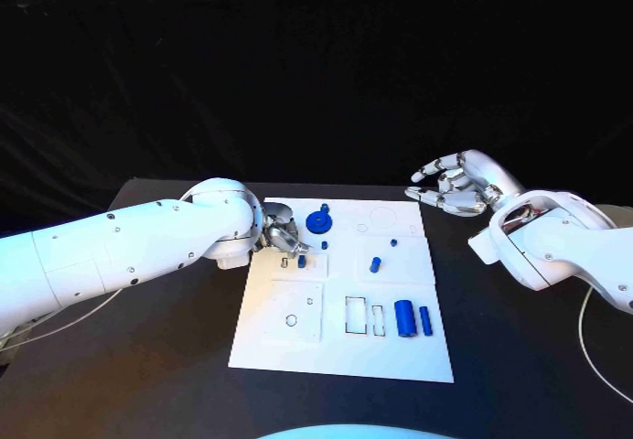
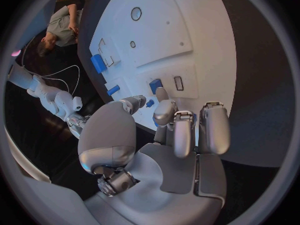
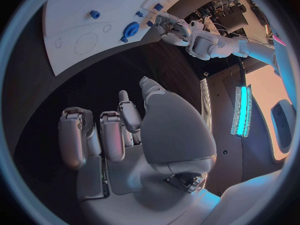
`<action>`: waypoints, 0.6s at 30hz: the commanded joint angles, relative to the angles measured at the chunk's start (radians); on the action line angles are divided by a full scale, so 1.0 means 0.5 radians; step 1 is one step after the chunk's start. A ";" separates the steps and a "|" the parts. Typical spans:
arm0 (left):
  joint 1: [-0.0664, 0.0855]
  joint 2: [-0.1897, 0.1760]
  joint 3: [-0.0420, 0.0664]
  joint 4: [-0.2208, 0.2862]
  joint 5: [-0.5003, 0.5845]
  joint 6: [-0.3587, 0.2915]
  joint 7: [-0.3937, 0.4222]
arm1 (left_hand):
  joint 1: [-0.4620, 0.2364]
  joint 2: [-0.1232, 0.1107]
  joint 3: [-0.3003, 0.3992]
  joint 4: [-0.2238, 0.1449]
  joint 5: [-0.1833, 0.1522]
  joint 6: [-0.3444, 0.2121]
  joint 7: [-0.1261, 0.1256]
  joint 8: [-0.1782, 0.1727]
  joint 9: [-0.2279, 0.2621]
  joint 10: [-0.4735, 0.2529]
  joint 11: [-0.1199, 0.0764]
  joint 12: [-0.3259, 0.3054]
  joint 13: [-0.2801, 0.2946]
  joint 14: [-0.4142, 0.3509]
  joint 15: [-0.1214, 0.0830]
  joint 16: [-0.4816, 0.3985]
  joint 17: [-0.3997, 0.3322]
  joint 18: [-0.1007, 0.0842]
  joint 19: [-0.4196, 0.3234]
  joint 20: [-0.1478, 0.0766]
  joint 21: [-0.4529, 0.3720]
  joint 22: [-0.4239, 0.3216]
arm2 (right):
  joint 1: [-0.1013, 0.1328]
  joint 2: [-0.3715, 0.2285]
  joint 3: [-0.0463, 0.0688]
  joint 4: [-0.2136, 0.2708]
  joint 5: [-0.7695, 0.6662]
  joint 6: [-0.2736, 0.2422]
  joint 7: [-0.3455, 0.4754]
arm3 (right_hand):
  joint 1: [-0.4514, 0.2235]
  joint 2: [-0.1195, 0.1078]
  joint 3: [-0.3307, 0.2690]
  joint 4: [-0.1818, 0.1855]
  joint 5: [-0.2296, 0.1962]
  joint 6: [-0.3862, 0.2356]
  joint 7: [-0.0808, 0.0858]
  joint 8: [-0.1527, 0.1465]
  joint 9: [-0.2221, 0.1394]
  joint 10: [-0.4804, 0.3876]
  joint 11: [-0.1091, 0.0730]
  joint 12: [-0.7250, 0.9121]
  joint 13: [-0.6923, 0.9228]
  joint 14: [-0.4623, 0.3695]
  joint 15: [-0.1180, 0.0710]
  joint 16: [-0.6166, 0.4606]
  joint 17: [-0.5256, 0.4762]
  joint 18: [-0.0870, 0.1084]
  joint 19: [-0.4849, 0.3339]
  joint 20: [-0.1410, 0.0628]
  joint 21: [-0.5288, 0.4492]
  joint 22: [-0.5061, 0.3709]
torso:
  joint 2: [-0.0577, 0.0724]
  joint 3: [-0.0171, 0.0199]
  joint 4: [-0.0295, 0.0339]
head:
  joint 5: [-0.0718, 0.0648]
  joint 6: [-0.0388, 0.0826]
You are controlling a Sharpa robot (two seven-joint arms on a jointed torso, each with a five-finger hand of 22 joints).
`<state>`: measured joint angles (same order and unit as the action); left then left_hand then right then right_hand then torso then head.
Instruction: Assemble the parts on the task board
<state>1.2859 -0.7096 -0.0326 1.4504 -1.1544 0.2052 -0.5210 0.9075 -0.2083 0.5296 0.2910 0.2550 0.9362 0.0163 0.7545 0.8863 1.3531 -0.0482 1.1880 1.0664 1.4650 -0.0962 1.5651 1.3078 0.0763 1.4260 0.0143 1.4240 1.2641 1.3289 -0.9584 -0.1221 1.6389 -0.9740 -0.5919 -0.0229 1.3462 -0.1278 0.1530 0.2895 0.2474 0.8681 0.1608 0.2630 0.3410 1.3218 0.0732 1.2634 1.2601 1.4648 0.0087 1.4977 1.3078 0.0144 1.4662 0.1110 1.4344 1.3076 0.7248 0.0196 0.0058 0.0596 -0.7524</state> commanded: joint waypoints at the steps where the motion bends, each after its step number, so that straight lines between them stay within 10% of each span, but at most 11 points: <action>1: 0.004 -0.023 0.021 0.031 0.024 -0.046 0.012 | 0.002 0.005 -0.034 -0.007 0.006 -0.020 0.007 -0.017 0.004 -0.028 0.003 -0.026 -0.026 0.204 -0.011 -0.005 0.501 -0.024 0.003 -0.010 -0.006 -0.004 | -0.002 0.000 0.000 -0.002 -0.011 -0.001 0.015 | -0.017 -0.001 -0.010 0.003 0.001 -0.012 -0.006 0.009 -0.003 -0.015 0.001 -0.007 -0.001 0.127 -0.018 -0.011 0.154 0.041 0.057 -0.011 -0.005 0.372 | 0.000 -0.0005 0.002 | -0.001 0.011; 10: 0.086 -0.069 0.096 -0.001 0.061 -0.001 0.022 | 0.133 0.016 -0.120 -0.003 0.017 -0.136 0.067 -0.146 -0.056 -0.168 0.053 -0.185 -0.219 0.189 0.029 -0.036 0.452 -0.007 -0.042 0.020 -0.059 -0.091 | -0.003 0.002 0.000 -0.012 -0.008 0.001 0.013 | -0.021 0.000 -0.012 0.003 0.004 -0.014 -0.006 0.010 -0.003 -0.014 0.001 -0.006 0.000 0.126 -0.019 -0.012 0.152 0.041 0.057 -0.011 -0.005 0.372 | 0.001 0.0002 0.002 | 0.006 0.023; 18: 0.144 0.041 0.095 -0.271 0.005 0.112 0.039 | 0.155 0.017 -0.192 0.001 0.014 -0.202 0.117 -0.276 -0.156 -0.251 0.097 -0.273 -0.330 0.185 0.068 -0.044 0.441 0.004 -0.069 0.051 -0.094 -0.142 | -0.003 0.005 0.000 -0.021 -0.008 0.006 0.010 | -0.022 0.001 -0.012 0.001 0.010 -0.014 -0.007 0.011 -0.003 -0.016 0.000 -0.008 -0.002 0.126 -0.019 -0.013 0.150 0.041 0.057 -0.012 -0.005 0.373 | 0.003 -0.0001 0.001 | 0.018 0.033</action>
<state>1.3556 -0.6971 0.0161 1.3296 -1.1414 0.2153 -0.5173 0.9771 -0.1995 0.4383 0.2910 0.2594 0.8424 0.0739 0.6246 0.8141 1.2338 -0.0010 1.0562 0.9035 1.4668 -0.0685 1.5478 1.3076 0.0762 1.3968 0.0357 1.3830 1.1945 1.3279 -0.9572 -0.1221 1.6290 -0.9722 -0.5923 -0.0225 1.3463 -0.1278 0.1531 0.2895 0.2475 0.8679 0.1605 0.2629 0.3410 1.3219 0.0733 1.2635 1.2601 1.4685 0.0050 1.4977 1.3076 0.0144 1.4662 0.1110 1.4344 1.3074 0.7254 0.0192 0.0068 0.0664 -0.7372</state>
